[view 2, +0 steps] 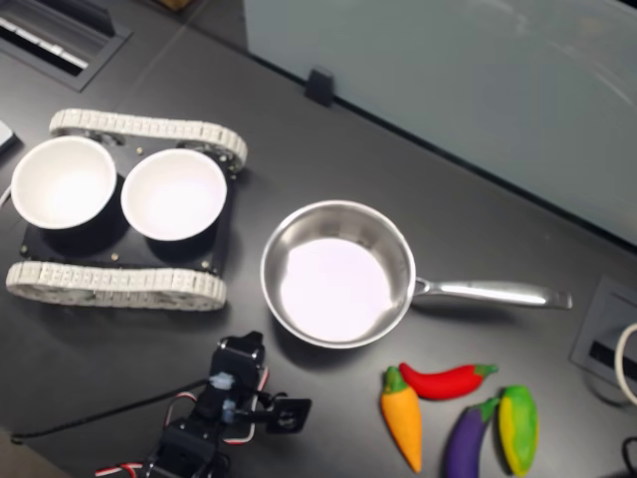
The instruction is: Pick up the carrot and place them in the pan
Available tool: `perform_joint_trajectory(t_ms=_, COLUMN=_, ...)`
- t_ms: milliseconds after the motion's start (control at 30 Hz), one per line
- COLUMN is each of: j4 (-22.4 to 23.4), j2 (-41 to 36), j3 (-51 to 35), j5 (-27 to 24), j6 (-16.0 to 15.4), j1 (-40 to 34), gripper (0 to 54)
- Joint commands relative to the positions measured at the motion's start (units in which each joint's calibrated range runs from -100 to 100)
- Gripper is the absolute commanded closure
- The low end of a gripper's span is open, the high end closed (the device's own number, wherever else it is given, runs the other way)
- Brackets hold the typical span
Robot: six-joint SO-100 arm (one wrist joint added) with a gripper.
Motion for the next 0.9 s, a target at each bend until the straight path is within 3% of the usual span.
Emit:
perform_joint_trajectory(t_ms=0, j4=0.18, j2=-0.83, j3=-1.19, j5=-5.27, j6=0.62, j1=8.57, gripper=53.4)
perform_joint_trajectory(t_ms=867, j4=0.18, j2=-0.83, j3=-1.19, j5=-5.71, j6=0.62, j1=8.68, gripper=53.5)
